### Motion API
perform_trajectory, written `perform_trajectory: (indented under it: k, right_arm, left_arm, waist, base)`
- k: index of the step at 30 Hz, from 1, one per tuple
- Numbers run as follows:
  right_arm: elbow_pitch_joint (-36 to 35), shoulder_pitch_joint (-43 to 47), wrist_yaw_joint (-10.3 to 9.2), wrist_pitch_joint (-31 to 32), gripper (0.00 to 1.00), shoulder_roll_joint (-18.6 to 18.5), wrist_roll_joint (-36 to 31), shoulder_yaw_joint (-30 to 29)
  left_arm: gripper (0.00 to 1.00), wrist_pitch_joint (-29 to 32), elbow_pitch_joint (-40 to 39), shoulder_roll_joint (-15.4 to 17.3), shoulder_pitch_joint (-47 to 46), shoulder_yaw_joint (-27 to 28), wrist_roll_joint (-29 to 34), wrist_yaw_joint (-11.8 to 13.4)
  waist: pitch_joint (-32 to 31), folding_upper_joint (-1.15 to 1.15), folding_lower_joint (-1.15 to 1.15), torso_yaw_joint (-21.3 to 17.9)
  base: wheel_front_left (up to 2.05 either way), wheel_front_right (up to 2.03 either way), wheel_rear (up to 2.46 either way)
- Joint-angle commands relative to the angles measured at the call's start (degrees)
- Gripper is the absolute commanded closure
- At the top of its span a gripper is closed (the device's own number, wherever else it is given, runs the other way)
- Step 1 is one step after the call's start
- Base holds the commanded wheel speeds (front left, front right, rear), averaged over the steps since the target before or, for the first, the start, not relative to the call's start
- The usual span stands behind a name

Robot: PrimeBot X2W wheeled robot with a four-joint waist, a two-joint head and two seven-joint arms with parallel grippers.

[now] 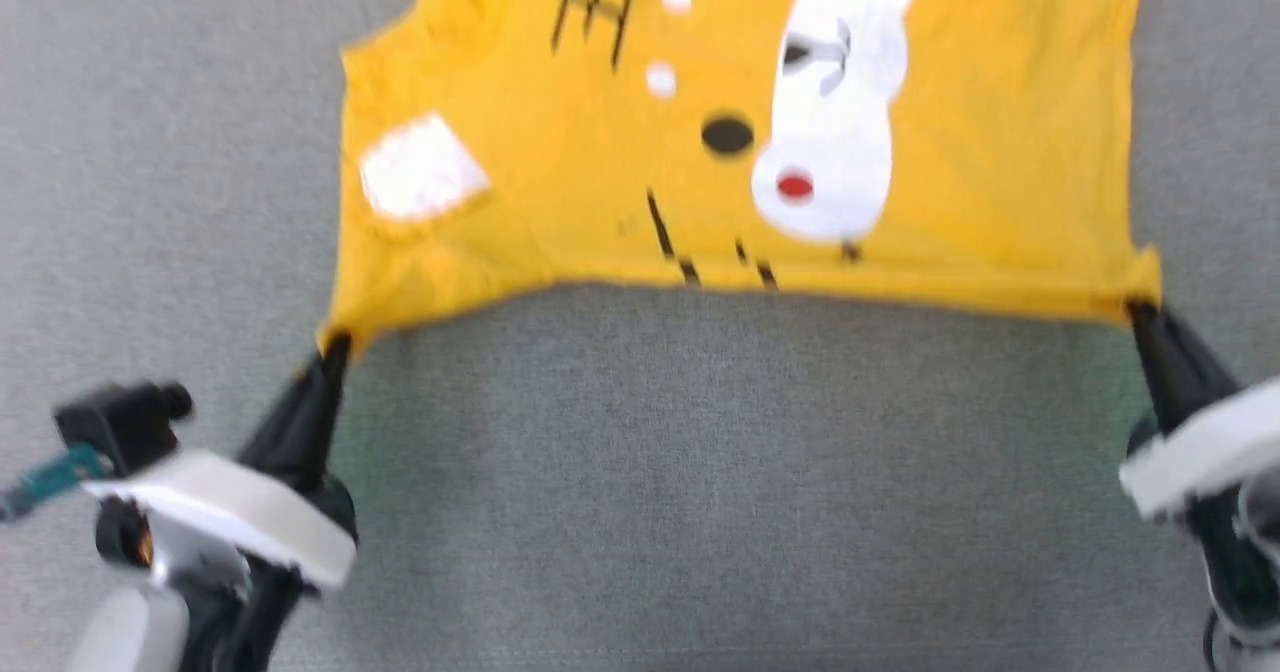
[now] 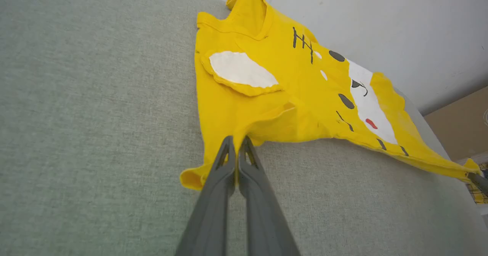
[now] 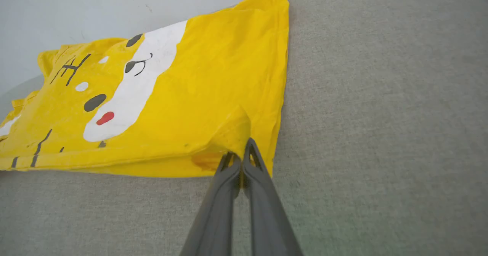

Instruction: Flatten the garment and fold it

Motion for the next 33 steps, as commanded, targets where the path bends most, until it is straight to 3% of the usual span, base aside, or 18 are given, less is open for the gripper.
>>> perform_trajectory:
  k: [1, 11, 26, 33]
  right_arm:
    - [-0.8, 2.3, -0.11, 0.5, 1.0, -0.2, 1.0, -0.4]
    - [-1.1, 15.7, -0.11, 7.4, 1.0, 1.4, 3.9, -1.1]
    - [-5.5, 29.1, -0.11, 23.8, 1.0, 4.1, 5.5, -6.4]
    - [-9.4, 29.9, -0.11, 23.0, 1.0, 5.2, 5.1, -8.4]
  left_arm:
    - [1.0, 0.6, 0.4, 0.0, 2.0, -0.4, -0.3, 0.3]
    - [1.0, 4.2, 1.8, -1.3, 13.2, -2.3, -4.2, 1.3]
    - [1.0, 14.0, -4.6, 1.0, 25.9, -3.8, -11.8, 2.3]
    - [1.0, 12.6, -8.9, 1.9, 27.5, -2.2, -10.9, 3.2]
  waist:
    - [-5.1, 0.0, 0.01, 0.5]
    - [-11.7, 0.0, 0.01, 0.2]
    - [-20.3, 0.0, 0.01, 1.0]
    - [-20.8, 0.0, 0.01, 1.4]
  base:
    - [0.0, 0.0, 0.0]
    - [0.0, 0.0, 0.0]
    - [0.0, 0.0, 0.0]
    - [0.0, 0.0, 0.0]
